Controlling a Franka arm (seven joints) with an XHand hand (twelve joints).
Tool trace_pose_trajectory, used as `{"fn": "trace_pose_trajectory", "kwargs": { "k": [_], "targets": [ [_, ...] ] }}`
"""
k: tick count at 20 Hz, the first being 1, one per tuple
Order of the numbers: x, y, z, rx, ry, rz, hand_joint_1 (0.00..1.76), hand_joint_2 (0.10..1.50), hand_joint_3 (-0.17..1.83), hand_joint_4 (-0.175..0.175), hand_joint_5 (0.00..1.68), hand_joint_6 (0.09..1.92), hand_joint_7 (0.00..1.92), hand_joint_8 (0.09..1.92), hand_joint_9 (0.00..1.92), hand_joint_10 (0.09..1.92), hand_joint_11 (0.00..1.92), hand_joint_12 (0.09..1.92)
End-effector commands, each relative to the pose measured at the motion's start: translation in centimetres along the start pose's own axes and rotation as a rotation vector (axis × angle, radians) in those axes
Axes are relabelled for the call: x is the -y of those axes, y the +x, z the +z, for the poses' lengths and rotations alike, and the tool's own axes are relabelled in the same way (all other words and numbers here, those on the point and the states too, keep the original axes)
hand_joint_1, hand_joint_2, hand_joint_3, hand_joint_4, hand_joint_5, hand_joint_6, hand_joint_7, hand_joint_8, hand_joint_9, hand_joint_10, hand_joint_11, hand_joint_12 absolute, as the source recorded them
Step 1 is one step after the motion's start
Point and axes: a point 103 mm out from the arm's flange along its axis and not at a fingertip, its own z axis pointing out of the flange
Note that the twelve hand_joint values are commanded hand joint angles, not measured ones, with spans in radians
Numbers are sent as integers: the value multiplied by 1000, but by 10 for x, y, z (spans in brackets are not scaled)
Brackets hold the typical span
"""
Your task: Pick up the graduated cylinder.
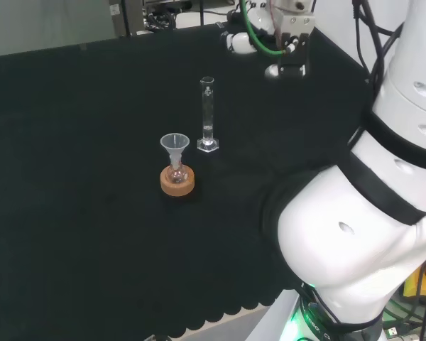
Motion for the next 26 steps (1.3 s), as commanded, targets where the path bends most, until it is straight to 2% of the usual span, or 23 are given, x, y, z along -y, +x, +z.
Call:
{"fn": "trace_pose_trajectory", "kwargs": {
  "k": [1, 7, 12, 18, 26],
  "targets": [
    [-20, -1, 65, -161, -78, -213, 354, 1125, 255, -33, 345, 87, 137, 629, 343, 705, 142, 1400],
    [-13, -1, 80, -174, -65, -224, 379, 1108, 256, -31, 355, 87, 153, 634, 356, 692, 148, 1398],
    [-5, -6, 88, -226, -84, -229, 418, 1085, 253, -29, 361, 87, 194, 647, 384, 690, 155, 1397],
    [3, -8, 101, -316, -83, -286, 504, 1030, 258, -26, 378, 87, 249, 655, 448, 665, 190, 1382],
    [11, -11, 121, -387, -52, -350, 535, 996, 261, -20, 368, 87, 212, 633, 430, 643, 205, 1376]
  ]
}}
